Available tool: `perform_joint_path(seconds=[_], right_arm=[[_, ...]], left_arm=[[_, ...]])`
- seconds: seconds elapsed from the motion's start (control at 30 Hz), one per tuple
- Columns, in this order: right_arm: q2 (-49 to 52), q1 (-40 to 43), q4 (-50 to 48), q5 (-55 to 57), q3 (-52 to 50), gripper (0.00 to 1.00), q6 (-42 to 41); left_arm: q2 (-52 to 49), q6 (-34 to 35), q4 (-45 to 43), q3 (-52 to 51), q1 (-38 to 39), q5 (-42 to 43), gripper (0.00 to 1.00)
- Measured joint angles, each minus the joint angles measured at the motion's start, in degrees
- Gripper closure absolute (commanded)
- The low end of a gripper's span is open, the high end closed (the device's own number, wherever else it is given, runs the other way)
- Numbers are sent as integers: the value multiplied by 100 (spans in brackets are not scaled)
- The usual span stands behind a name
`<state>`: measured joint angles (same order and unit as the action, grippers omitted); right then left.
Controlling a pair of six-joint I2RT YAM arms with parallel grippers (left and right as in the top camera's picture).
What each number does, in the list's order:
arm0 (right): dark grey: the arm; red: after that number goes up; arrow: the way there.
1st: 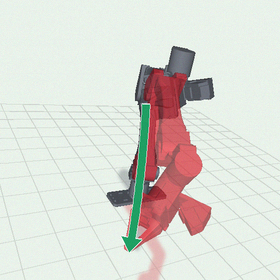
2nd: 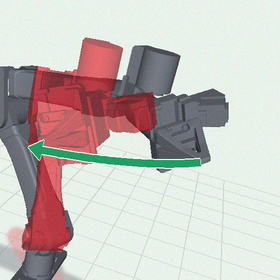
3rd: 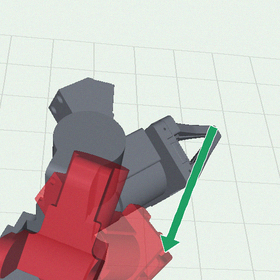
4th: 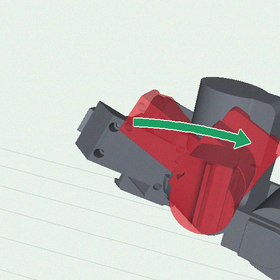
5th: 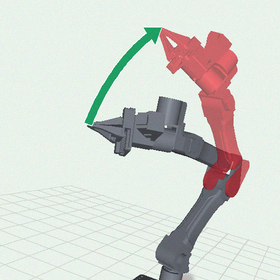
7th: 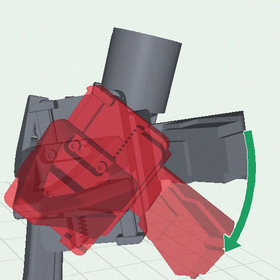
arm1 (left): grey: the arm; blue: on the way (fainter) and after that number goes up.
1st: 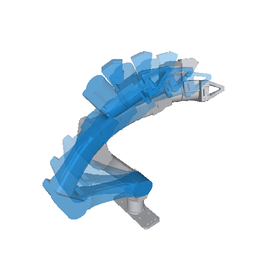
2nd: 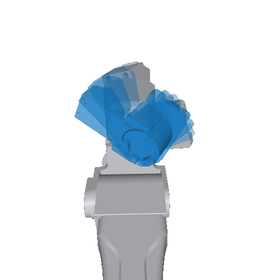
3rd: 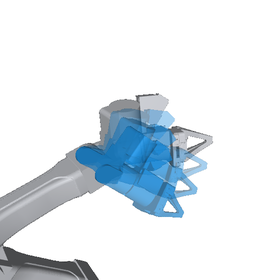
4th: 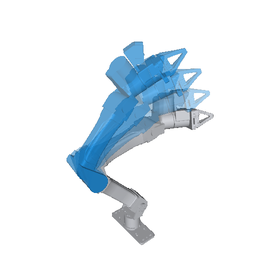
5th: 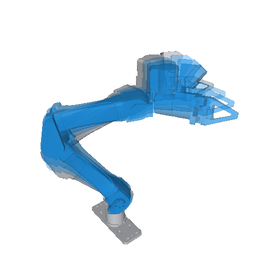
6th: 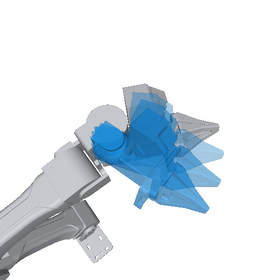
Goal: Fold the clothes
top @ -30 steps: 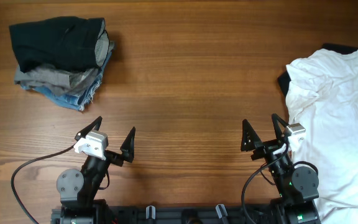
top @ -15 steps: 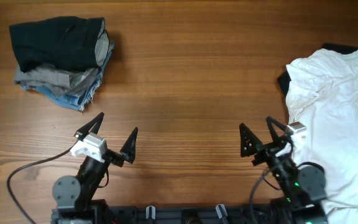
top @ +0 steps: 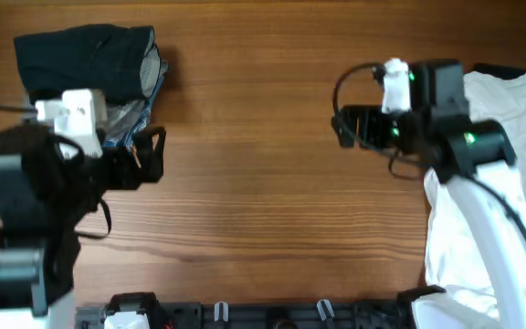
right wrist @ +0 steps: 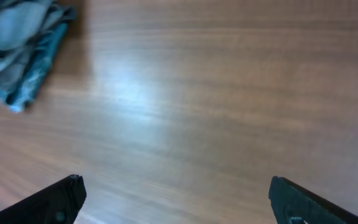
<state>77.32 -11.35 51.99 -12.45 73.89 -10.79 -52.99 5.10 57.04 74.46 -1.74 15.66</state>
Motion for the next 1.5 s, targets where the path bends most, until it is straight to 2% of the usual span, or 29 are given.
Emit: perform_joint_path(seconds=[0.1,0.2,0.27,0.3,0.47,0.57,0.63,0.67,0.7,0.73,0.8,0.83,0.9,0.93,0.97,1.0,1.07,1.1,1.13,1.17,1.2,1.27,1.47,1.5], right_arm=[[1019,391,-317,1403,160,0,-337],[1873,1349,-579,1991,162,1,-857],[2288,1884,-752,1991,164,7,-1043],[2562,2216,-883,1932,164,15,-1108],[3215,3091,-1147,1482,164,22,-1255],[3453,3077,-1182,1084,164,20,-1259],[3545,3034,-1196,946,164,3,-1272],[3563,3025,-1202,892,164,11,-1281],[3574,3021,-1202,850,164,42,-1305],[3600,3021,-1220,833,164,64,-1270],[3646,3021,-1220,831,164,68,-1252],[3648,3021,-1217,833,164,64,-1239],[3637,3023,-1202,861,164,49,-1215],[3528,3045,-1182,922,164,60,-1200],[3401,3071,-1185,953,164,90,-1189],[3104,3132,-1191,990,164,96,-1182],[2677,3226,-1202,1014,175,96,-1189],[2435,3281,-1189,1036,208,52,-1189],[2402,3281,-1182,1038,214,35,-1189],[2404,3279,-1172,1029,214,24,-1207],[2404,3279,-1172,992,212,20,-1191],[2424,3279,-1220,940,181,17,-1172],[3126,3250,-1447,713,-214,18,-1189],[3174,3250,-1462,658,-219,48,-1189]], left_arm=[[-361,-33,90,28,-2,2,0],[-420,-50,153,31,-2,2,0],[-420,-50,162,31,-2,2,0],[-420,-50,168,31,-2,2,0],[-420,-50,170,33,-2,2,0],[-437,-50,170,39,0,2,0],[-496,-50,170,42,0,2,0],[-544,-50,175,42,-2,2,0],[-597,-50,188,42,-2,2,0],[-629,-50,214,42,0,2,0],[-647,-50,267,42,-2,2,0],[-647,-50,299,42,0,2,0],[-647,-50,365,42,-2,2,0],[-647,-50,404,42,-2,2,0],[-647,-50,457,42,0,2,0],[-647,-50,494,42,-2,2,0],[-647,-50,555,42,-2,2,0],[-647,-50,581,42,-2,2,0],[-647,-50,581,42,0,2,0],[-647,-50,588,42,-2,4,0],[-647,-50,605,42,0,4,0],[-647,-50,669,42,-2,7,0],[-647,-50,688,42,0,7,0],[-647,-50,688,42,-2,7,0]])
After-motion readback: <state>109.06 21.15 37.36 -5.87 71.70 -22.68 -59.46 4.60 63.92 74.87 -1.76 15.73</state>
